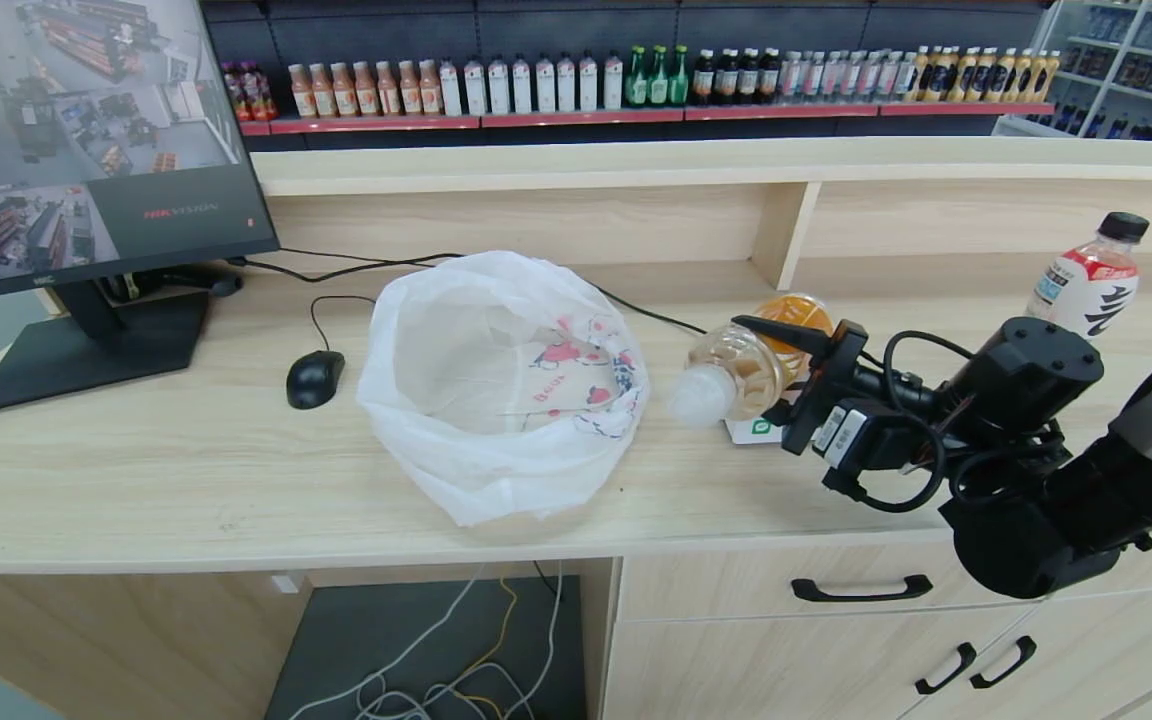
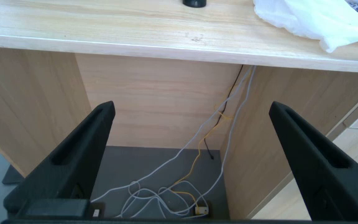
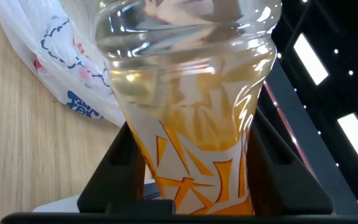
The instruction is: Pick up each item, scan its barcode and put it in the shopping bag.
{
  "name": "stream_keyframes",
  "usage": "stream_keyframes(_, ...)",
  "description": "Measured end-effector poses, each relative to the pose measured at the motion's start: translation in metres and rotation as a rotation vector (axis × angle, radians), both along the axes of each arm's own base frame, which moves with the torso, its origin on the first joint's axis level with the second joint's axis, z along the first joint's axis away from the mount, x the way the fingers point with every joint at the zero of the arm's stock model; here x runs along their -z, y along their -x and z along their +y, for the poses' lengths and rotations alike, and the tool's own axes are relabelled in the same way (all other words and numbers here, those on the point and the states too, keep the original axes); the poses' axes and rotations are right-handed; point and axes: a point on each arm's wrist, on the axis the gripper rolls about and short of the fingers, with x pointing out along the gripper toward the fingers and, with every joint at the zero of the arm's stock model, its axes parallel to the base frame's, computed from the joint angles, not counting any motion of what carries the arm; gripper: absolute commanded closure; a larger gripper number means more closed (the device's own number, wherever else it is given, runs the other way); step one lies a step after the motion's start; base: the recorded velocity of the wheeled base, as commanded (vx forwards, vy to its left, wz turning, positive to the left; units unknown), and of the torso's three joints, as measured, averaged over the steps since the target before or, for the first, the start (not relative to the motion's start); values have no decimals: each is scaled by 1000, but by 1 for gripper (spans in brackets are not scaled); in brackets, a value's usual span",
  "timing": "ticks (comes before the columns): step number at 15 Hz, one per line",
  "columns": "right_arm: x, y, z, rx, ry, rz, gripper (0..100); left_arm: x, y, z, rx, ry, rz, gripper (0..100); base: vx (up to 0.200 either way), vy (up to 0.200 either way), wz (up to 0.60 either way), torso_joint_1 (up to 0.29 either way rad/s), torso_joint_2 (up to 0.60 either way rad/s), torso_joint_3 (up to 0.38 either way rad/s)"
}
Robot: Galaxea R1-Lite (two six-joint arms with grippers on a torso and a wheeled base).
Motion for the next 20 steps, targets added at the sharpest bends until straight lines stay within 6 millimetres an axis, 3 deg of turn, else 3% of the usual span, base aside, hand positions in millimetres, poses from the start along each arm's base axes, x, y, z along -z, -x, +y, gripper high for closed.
stream_keyframes(13,2,0,0,-2,-2,19,100,0,0,0,-1,0,0,0,0,0,0,0,0,0)
stream_keyframes(20,-12,8,2,-15,-35,27,100,0,0,0,-1,0,0,0,0,0,0,0,0,0)
